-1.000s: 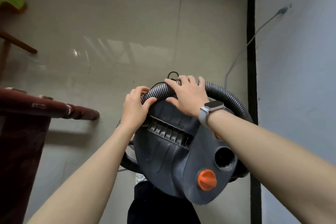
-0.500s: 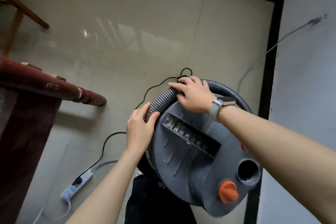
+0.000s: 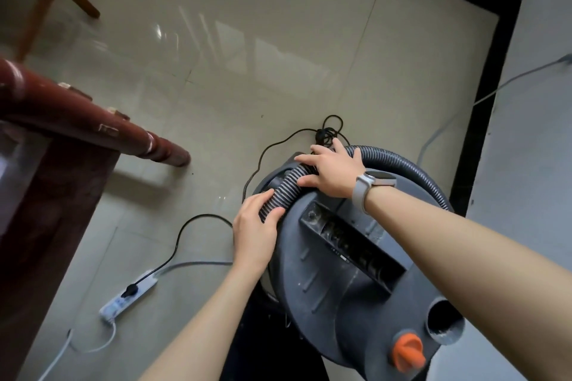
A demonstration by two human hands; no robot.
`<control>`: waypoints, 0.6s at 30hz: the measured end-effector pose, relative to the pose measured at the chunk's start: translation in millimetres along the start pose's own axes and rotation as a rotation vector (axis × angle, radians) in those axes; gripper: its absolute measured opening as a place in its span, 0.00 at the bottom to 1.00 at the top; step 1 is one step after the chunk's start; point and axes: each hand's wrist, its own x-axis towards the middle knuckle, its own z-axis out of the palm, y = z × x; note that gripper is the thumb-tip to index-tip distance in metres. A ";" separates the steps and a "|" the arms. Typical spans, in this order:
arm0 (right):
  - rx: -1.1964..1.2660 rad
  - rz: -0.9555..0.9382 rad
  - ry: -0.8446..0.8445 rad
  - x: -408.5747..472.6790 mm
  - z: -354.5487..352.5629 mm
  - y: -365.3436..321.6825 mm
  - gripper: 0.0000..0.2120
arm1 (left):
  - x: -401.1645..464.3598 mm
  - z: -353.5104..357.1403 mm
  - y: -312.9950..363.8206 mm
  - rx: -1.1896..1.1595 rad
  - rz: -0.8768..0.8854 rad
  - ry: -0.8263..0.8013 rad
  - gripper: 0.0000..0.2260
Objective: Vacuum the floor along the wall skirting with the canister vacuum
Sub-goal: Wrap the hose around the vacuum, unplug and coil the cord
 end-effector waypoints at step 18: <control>0.002 0.256 0.259 -8.5 33.6 -8.0 0.27 | 10.0 -6.8 -10.0 0.320 0.087 -0.135 0.12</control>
